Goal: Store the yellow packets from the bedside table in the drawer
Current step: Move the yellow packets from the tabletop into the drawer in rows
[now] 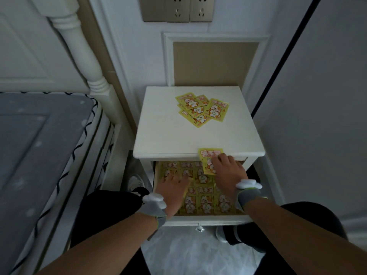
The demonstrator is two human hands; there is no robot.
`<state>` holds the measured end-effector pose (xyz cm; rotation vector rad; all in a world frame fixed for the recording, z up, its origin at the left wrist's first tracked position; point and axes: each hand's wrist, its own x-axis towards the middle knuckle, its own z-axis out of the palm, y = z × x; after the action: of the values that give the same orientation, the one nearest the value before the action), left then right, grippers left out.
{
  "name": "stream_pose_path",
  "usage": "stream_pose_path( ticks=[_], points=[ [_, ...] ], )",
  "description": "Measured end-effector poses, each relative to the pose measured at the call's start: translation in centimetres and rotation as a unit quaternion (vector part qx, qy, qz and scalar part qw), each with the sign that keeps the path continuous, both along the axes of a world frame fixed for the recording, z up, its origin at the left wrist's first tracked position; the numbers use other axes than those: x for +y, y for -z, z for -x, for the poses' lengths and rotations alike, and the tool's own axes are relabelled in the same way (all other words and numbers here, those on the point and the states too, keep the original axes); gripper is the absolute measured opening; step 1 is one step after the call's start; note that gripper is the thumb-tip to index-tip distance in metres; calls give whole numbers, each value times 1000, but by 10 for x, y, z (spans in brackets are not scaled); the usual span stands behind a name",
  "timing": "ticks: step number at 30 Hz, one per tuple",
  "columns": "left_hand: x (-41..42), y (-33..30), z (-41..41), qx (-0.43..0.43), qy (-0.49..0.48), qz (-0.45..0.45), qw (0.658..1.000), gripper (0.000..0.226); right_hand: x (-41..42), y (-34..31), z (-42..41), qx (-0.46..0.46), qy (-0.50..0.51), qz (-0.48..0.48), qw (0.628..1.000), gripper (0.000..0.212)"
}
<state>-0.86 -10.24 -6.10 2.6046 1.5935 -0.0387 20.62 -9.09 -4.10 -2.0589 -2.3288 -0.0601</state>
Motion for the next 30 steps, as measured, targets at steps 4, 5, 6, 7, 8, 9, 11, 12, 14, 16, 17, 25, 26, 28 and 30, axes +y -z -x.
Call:
stream_pose_path(
  ticks=[4,5,6,7,8,9,11,12,14,16,17,25,26,28,30],
  points=[
    [1,12,8,52,-70,55,995,33,-21,24,9,3,-41,56,998,30],
    [3,15,9,53,-75,69,993,34,-23,30,10,11,-35,87,996,33],
    [5,18,11,53,-77,68,993,36,-23,34,13,22,-25,119,992,35],
    [10,22,12,49,-78,61,994,36,-21,39,14,30,-16,145,989,36],
    [14,24,13,43,-84,60,994,36,-18,42,16,34,-9,169,985,37],
    [19,28,13,41,-88,59,993,36,-14,45,19,33,-3,182,983,37],
    [32,41,12,28,-90,28,995,33,-1,48,27,37,12,190,981,38],
    [39,46,10,22,-95,5,995,29,6,48,32,41,20,181,982,39],
    [52,53,6,15,-113,-21,993,29,22,54,40,61,37,161,984,42],
    [64,64,4,30,-120,-3,992,38,37,73,45,83,46,188,977,47],
    [68,75,5,44,-119,40,991,44,44,87,48,99,56,235,965,50],
    [62,122,14,107,-68,205,970,56,37,158,55,75,15,362,929,68],
    [62,122,13,109,-72,198,971,56,35,157,56,65,8,362,930,67],
    [61,125,10,110,-82,190,972,57,33,155,55,59,-6,351,934,67],
    [60,127,8,114,-88,194,970,58,32,146,55,65,-10,349,935,68]
  ],
)
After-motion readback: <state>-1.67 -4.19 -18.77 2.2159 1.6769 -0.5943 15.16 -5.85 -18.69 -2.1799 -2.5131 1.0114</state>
